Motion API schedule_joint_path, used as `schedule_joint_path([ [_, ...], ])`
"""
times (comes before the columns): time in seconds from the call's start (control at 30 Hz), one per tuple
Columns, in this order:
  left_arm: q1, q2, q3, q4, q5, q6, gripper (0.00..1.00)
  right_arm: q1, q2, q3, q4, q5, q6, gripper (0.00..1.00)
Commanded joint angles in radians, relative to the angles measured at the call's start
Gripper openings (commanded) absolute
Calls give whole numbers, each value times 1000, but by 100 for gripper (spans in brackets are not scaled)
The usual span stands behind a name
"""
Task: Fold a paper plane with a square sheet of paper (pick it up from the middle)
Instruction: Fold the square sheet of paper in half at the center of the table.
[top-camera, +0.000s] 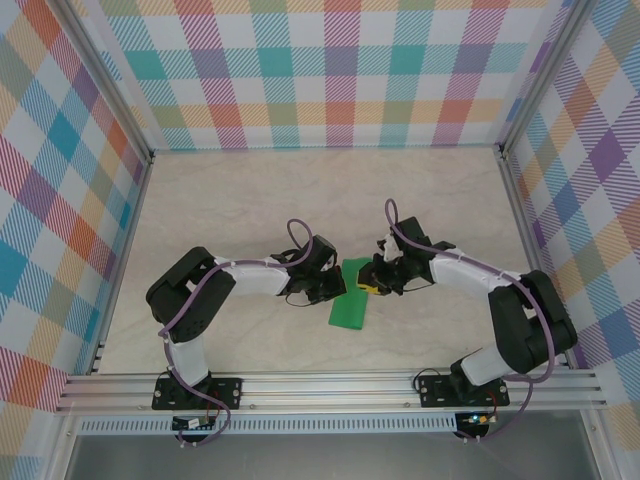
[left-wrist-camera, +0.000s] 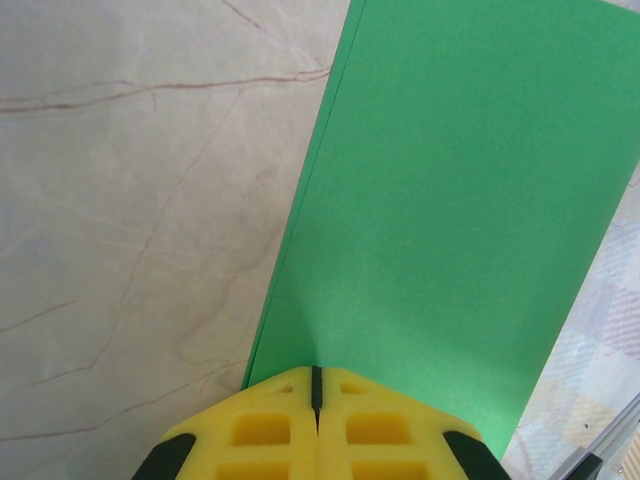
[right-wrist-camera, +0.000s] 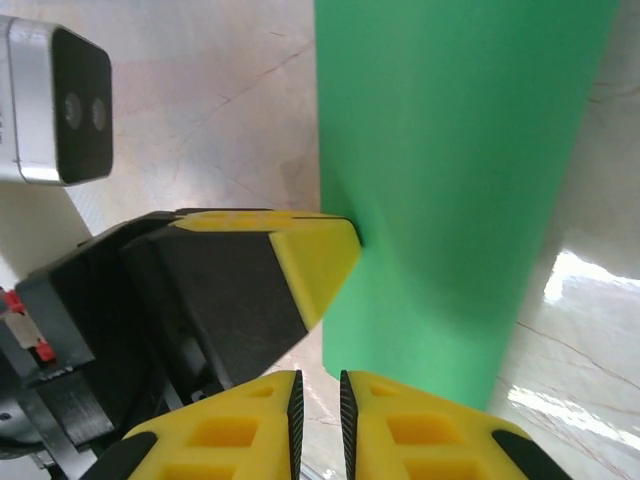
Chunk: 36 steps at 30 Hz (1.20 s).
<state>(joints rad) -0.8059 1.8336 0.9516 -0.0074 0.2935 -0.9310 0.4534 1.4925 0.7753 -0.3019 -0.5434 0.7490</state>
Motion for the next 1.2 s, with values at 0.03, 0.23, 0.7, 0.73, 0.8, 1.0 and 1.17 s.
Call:
schedule_joint_path([
  [0.03, -12, 12, -34, -86, -32, -2, 0, 2, 41, -28, 69, -48, 12, 20],
  [0.23, -12, 13, -34, -88, -33, -2, 0, 2, 66, -53, 60, -15, -19, 20],
  [0.7, -14, 16, -38, -91, -34, -3, 0, -24, 121, -160, 117, 13, -62, 21],
  [0.73, -14, 16, -38, -92, -34, -4, 0, -25, 119, -165, 117, 17, -66, 22],
  [0.8, -14, 15, -40, -92, -35, -5, 0, -25, 117, -167, 113, 22, -74, 22],
  [1.0, -16, 18, -40, -91, -36, -4, 0, -25, 45, -160, 152, -50, -66, 24],
  [1.17, -15, 21, -36, -92, -36, -4, 0, -21, 20, -170, 209, -127, -77, 26],
])
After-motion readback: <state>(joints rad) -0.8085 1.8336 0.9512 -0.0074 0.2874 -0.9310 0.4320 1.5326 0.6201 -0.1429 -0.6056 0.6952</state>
